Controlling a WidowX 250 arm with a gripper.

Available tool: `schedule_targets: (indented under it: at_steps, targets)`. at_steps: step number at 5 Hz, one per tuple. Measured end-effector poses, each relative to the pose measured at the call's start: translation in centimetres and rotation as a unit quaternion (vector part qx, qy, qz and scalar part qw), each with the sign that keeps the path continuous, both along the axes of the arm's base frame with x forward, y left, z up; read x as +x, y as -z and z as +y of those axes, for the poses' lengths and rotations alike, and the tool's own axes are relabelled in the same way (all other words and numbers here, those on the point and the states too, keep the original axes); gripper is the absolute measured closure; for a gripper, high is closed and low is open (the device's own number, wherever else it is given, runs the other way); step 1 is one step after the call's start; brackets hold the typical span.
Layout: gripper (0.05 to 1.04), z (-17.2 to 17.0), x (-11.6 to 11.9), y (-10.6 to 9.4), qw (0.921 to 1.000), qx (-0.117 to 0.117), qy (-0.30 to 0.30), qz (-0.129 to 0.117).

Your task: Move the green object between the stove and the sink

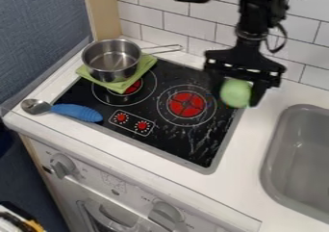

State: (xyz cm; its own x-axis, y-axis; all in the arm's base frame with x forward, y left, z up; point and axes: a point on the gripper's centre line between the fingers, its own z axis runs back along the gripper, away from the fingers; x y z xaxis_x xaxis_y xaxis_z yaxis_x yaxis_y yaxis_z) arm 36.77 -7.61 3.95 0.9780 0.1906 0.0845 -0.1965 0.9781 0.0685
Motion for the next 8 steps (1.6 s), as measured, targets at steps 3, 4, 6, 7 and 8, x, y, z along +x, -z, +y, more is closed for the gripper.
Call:
schedule_targets:
  at_steps: [3,4,6,7,8]
  targets:
    - [0.219,-1.7,1.9,2.4,0.9996,-0.022,-0.015,0.001]
    - [0.151,-1.3,2.0,2.7,0.9991,-0.040,-0.011,0.012]
    - [0.083,-0.2,1.3,1.5,0.9984,-0.037,-0.032,0.029]
    - [0.083,0.2,1.4,0.4,0.9980,-0.049,-0.035,0.018]
    - [0.083,0.1,1.4,-2.0,0.9970,-0.069,-0.034,-0.004]
